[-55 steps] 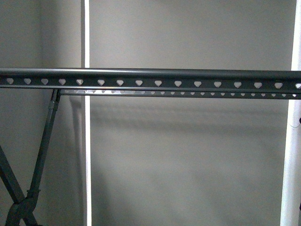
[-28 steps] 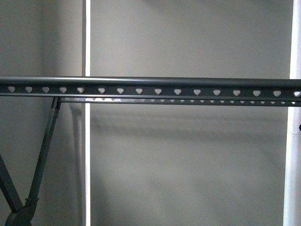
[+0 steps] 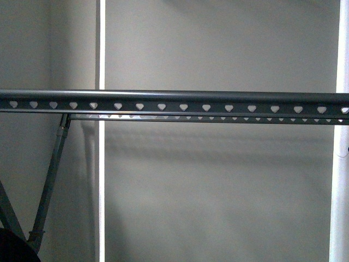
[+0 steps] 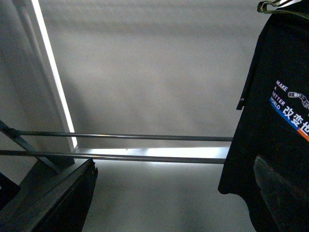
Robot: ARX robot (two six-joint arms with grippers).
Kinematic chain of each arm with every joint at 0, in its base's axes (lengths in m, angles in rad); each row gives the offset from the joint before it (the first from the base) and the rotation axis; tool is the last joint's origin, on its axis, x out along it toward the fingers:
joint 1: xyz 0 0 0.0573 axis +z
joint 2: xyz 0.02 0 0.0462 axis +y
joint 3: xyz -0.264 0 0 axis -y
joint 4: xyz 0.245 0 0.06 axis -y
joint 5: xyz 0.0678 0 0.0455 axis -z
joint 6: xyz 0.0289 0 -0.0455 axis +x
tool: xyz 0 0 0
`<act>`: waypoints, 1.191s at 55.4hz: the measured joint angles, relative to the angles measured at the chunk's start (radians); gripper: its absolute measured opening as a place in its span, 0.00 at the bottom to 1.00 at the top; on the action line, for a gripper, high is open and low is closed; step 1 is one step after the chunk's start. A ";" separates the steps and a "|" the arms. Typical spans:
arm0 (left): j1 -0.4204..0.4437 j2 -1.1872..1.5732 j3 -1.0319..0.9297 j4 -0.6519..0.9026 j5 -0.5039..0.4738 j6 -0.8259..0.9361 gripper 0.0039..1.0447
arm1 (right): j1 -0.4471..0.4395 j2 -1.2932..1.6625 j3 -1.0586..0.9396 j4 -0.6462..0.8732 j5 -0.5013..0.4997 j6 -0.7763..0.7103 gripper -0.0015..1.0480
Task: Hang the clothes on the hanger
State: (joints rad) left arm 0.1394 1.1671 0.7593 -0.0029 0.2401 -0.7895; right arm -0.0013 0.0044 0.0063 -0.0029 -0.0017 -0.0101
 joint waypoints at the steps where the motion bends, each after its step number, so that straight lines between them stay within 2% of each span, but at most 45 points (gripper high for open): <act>1: 0.003 0.005 0.003 0.000 -0.004 -0.001 0.94 | 0.000 0.000 0.000 0.000 0.000 0.000 0.93; 13: 0.024 0.137 0.090 0.004 -0.114 -0.071 0.94 | 0.000 0.000 0.000 0.000 0.000 0.000 0.93; 19: 0.009 0.230 0.156 0.013 -0.222 -0.086 0.93 | 0.000 0.000 0.000 0.000 0.000 0.000 0.93; 25: -0.014 0.308 0.220 0.029 -0.308 -0.089 0.73 | 0.000 0.000 0.000 0.000 0.000 0.000 0.93; 35: -0.033 0.373 0.284 0.029 -0.362 -0.087 0.51 | 0.000 0.000 0.000 0.000 0.000 0.000 0.93; 48: -0.037 0.400 0.312 0.020 -0.363 -0.080 0.23 | 0.000 0.000 0.000 0.000 0.000 0.000 0.93; 54: -0.028 0.396 0.306 0.009 -0.311 -0.084 0.10 | 0.000 0.000 0.000 0.000 0.000 0.000 0.93; 60: -0.025 0.372 0.269 -0.007 -0.249 -0.077 0.05 | 0.000 0.000 0.000 0.000 0.000 0.000 0.93; 66: -0.032 0.319 0.200 -0.032 -0.172 0.000 0.05 | 0.000 0.000 0.000 0.000 0.000 0.000 0.93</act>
State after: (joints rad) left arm 0.1078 1.4864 0.9588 -0.0345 0.0677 -0.7895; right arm -0.0013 0.0044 0.0063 -0.0029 -0.0021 -0.0101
